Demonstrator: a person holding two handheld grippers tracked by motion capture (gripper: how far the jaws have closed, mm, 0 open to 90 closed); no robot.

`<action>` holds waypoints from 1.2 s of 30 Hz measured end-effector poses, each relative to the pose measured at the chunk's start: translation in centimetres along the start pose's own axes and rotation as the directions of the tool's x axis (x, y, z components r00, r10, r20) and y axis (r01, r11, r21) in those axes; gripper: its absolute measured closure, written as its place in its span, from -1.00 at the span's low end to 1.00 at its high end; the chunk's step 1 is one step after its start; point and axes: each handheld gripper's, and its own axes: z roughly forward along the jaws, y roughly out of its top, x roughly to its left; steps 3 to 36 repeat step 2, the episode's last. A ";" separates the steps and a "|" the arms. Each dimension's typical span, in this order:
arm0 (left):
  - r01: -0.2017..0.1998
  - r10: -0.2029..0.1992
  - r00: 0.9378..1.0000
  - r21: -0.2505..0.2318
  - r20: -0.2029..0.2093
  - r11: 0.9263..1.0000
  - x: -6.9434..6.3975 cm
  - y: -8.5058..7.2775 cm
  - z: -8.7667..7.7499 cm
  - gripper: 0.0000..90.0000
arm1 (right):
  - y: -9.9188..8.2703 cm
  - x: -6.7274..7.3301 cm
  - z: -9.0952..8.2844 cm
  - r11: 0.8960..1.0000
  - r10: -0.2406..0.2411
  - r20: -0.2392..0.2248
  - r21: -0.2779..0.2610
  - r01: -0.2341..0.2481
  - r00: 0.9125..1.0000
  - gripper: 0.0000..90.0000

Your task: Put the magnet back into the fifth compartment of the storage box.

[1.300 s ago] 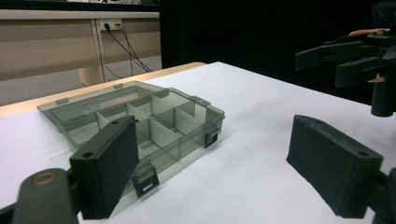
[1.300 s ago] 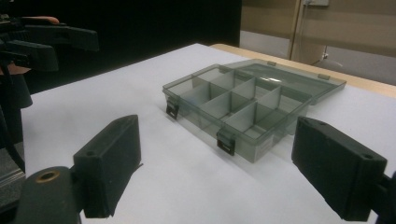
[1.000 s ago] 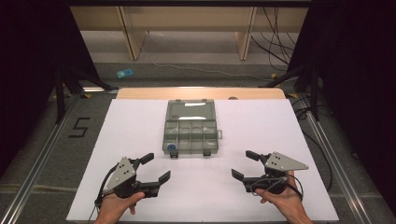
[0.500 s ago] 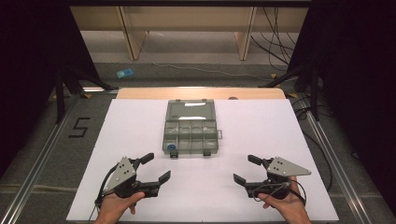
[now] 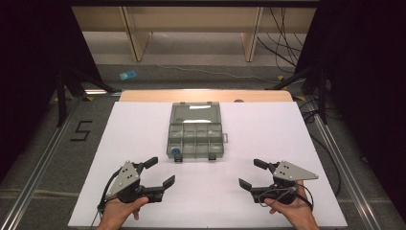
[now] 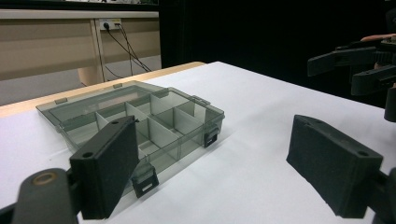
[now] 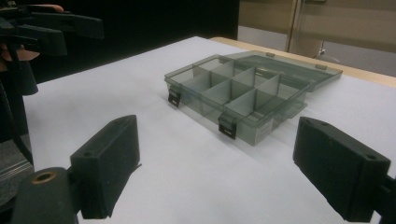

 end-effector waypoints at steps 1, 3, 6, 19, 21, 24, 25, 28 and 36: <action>0.000 0.000 1.000 0.000 0.000 1.000 0.0 0.0 0.0 -0.65 | 0.0 0.0 0.0 1.000 0.004 -0.004 0.004 -0.004 1.000 -0.66; 0.000 0.000 1.000 -0.001 0.001 1.000 0.0 0.0 0.0 -0.65 | 0.0 0.0 0.0 1.000 0.001 0.000 0.004 -0.001 1.000 -0.66; 0.000 0.000 1.000 -0.001 0.001 1.000 0.0 0.0 0.0 -0.65 | 0.0 0.0 0.0 1.000 0.001 0.000 0.004 -0.001 1.000 -0.66; 0.000 0.000 1.000 -0.001 0.001 1.000 0.0 0.0 0.0 -0.65 | 0.0 0.0 0.0 1.000 0.001 0.000 0.004 -0.001 1.000 -0.66; 0.000 0.000 1.000 -0.001 0.001 1.000 0.0 0.0 0.0 -0.65 | 0.0 0.0 0.0 1.000 0.001 0.000 0.004 -0.001 1.000 -0.66; 0.000 0.000 1.000 -0.001 0.001 1.000 0.0 0.0 0.0 -0.65 | 0.0 0.0 0.0 1.000 0.001 0.000 0.004 -0.001 1.000 -0.66; 0.000 0.000 1.000 -0.001 0.001 1.000 0.0 0.0 0.0 -0.65 | 0.0 0.0 0.0 1.000 0.001 0.000 0.004 -0.001 1.000 -0.66; 0.000 0.000 1.000 -0.001 0.001 1.000 0.0 0.0 0.0 -0.65 | 0.0 0.0 0.0 1.000 0.001 0.000 0.004 -0.001 1.000 -0.66; 0.000 0.000 1.000 -0.001 0.001 1.000 0.0 0.0 0.0 -0.65 | 0.0 0.0 0.0 1.000 0.001 0.000 0.004 -0.001 1.000 -0.66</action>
